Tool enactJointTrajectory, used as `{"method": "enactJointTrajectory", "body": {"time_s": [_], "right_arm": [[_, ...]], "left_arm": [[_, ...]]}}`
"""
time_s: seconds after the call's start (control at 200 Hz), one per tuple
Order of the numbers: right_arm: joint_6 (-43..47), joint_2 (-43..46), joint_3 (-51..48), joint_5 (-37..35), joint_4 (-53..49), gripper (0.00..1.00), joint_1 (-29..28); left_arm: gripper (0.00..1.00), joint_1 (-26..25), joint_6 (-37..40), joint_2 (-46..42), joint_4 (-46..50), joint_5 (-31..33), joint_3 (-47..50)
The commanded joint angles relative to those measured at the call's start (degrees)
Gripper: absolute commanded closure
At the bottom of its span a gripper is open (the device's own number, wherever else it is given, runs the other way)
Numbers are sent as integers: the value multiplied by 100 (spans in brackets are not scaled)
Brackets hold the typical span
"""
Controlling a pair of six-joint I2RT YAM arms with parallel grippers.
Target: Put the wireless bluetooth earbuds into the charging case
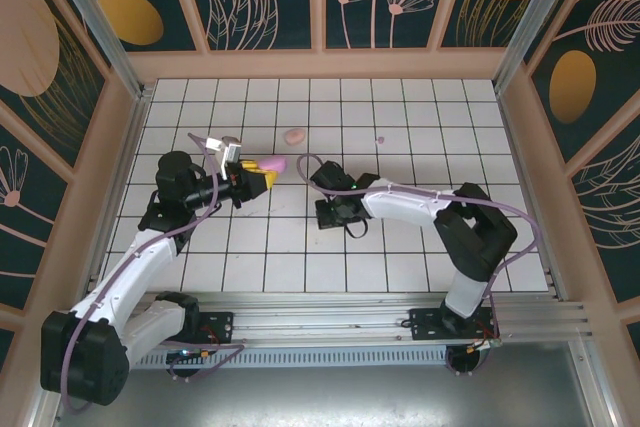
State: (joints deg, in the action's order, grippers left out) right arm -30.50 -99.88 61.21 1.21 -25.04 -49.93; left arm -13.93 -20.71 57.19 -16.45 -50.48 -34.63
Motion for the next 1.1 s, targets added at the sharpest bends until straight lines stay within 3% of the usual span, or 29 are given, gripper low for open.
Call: {"method": "enactJointTrajectory", "body": {"time_s": [0.0, 0.791, 1.096], "right_arm": [[-355, -81, -203, 42, 180, 100, 77], [27, -481, -193, 2, 948, 100, 1372], [-96, 637, -545, -64, 768, 100, 1357]], "left_arm": [[87, -39, 72, 9, -59, -17, -26], [87, -37, 154, 203, 52, 29, -165], [88, -33, 241, 196, 106, 36, -175]]}}
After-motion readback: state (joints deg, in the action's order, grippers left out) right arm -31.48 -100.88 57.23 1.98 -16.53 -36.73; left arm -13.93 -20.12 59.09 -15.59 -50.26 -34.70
